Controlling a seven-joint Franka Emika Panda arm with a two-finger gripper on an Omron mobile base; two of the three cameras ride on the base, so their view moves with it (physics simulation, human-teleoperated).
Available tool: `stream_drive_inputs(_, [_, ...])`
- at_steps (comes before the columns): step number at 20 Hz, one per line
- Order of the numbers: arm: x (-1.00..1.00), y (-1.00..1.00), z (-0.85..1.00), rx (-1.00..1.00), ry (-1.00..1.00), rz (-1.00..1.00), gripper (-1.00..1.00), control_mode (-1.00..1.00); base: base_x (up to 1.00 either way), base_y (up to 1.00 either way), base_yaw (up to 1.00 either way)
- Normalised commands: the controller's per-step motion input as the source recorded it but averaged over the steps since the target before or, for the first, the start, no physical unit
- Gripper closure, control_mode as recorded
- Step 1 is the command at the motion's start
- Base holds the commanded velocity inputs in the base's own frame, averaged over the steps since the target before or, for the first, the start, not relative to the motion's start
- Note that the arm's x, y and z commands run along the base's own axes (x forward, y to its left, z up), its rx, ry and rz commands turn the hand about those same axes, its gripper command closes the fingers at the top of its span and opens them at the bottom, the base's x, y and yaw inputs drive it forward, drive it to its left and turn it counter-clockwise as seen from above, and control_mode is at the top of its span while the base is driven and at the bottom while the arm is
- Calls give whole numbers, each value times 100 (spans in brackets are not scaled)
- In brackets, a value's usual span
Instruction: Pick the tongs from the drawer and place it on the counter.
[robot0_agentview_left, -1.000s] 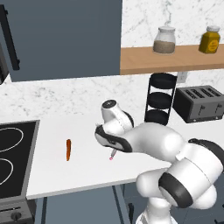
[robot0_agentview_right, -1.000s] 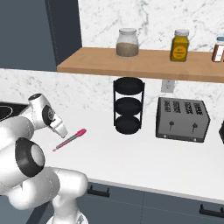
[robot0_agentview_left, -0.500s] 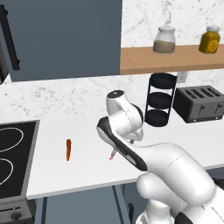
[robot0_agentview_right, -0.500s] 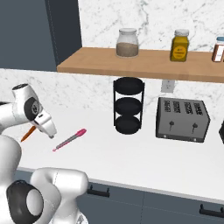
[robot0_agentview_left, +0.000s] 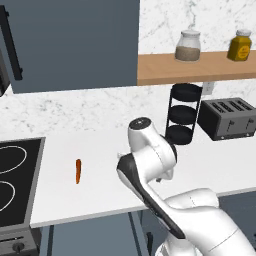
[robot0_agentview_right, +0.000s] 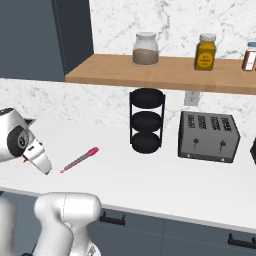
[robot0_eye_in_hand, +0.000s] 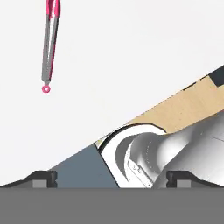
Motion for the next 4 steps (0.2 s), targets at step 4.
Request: stream_drive_inputs(4, [-25,0,0,0,0,3,-100,-100,0,0,0])
